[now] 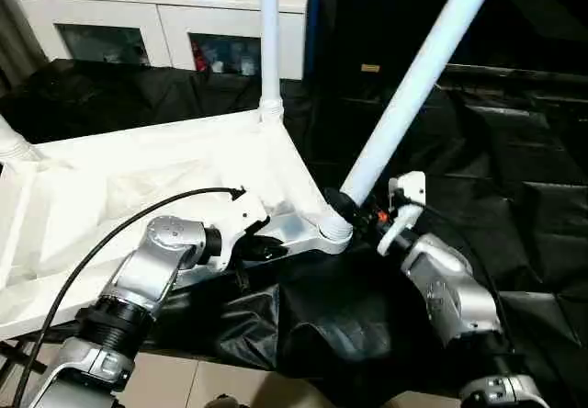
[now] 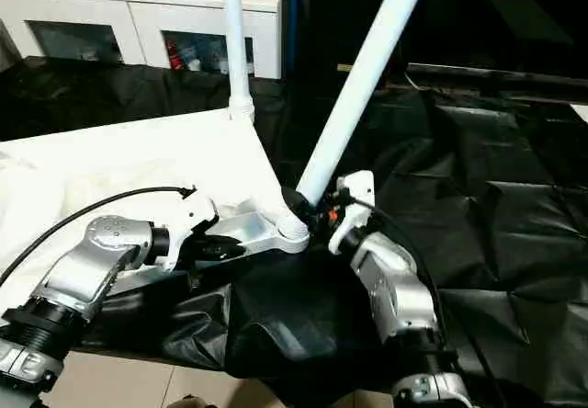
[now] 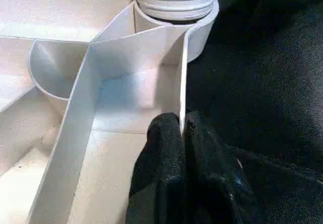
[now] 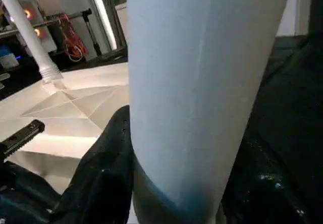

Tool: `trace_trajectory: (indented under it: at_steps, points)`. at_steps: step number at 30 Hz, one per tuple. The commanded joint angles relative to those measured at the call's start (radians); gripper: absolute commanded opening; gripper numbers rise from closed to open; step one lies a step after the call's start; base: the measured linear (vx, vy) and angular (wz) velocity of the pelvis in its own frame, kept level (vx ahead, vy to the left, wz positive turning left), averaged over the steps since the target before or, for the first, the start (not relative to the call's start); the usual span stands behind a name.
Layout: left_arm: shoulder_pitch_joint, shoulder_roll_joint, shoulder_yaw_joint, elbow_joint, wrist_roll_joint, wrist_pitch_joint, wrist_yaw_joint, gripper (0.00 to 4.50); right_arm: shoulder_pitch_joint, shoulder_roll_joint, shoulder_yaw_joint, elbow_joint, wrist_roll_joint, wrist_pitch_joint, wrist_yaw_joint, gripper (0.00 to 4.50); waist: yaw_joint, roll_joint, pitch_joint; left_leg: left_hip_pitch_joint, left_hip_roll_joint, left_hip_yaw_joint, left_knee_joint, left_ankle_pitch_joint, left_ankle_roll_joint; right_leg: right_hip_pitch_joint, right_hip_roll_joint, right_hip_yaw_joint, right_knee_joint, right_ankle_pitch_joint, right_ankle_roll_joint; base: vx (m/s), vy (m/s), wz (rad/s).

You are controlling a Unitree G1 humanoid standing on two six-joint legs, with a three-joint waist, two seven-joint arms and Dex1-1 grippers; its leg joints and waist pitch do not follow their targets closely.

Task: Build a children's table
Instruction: Insert table leg to table base

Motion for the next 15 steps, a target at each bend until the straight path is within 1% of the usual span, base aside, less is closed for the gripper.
trace_trajectory:
  at_steps: [1, 4, 6, 10, 11, 12, 15]
  points:
    - [-0.002, -0.003, 0.016, 0.003, -0.03, -0.012, -0.005, 0.0, 0.036, -0.032, -0.047, 0.073, -0.043, -0.011, -0.03, 1.88, 0.0, 0.0, -0.065, 0.016, 0.04, -0.017, -0.081, -0.301, 0.008, 0.041, -0.08, 0.056, -0.092, -0.39, -0.16, 0.0, 0.0, 0.0]
    - [-0.005, -0.004, 0.016, 0.008, -0.028, -0.015, -0.003, 0.0, 0.05, -0.028, -0.043, 0.069, -0.04, -0.051, -0.027, 1.88, 0.0, 0.002, -0.065, 0.016, 0.04, -0.017, -0.082, -0.309, 0.009, 0.04, -0.08, 0.056, -0.093, -0.391, -0.161, 0.0, 0.0, 0.0]
    - [-0.006, -0.003, 0.015, 0.009, -0.028, -0.015, -0.003, 0.0, 0.056, -0.031, -0.036, 0.058, -0.047, -0.071, -0.029, 1.88, 0.001, 0.001, -0.065, 0.016, 0.04, -0.017, -0.083, -0.31, 0.011, 0.041, -0.08, 0.056, -0.093, -0.393, -0.16, 0.0, 0.0, 0.0]
    - [-0.007, 0.001, 0.014, 0.011, -0.027, -0.018, -0.002, 0.0, 0.064, -0.057, 0.004, 0.027, -0.091, -0.108, -0.023, 1.88, 0.003, 0.0, -0.064, 0.015, 0.039, -0.017, -0.083, -0.307, 0.011, 0.04, -0.08, 0.056, -0.095, -0.406, -0.153, 0.0, 0.0, 0.0]
    - [-0.007, 0.002, 0.015, 0.011, -0.026, -0.019, -0.002, 0.0, 0.066, -0.062, 0.013, 0.018, -0.1, -0.11, -0.02, 1.88, 0.003, 0.0, -0.064, 0.015, 0.039, -0.017, -0.083, -0.307, 0.011, 0.041, -0.08, 0.056, -0.095, -0.409, -0.152, 0.0, 0.0, 0.0]
    - [-0.006, 0.004, 0.013, 0.012, -0.024, -0.021, -0.002, 0.0, 0.072, -0.073, 0.035, -0.01, -0.117, -0.116, -0.009, 1.88, 0.003, 0.0, -0.063, 0.015, 0.039, -0.017, -0.084, -0.311, 0.012, 0.04, -0.08, 0.056, -0.096, -0.419, -0.149, 0.0, 0.0, 0.0]
    - [-0.006, 0.006, 0.012, 0.012, -0.022, -0.024, -0.002, 0.0, 0.079, -0.084, 0.057, -0.046, -0.129, -0.107, 0.005, 1.88, 0.003, -0.002, -0.062, 0.013, 0.038, -0.017, -0.085, -0.315, 0.013, 0.041, -0.078, 0.055, -0.098, -0.432, -0.135, 0.0, 0.0, 0.0]
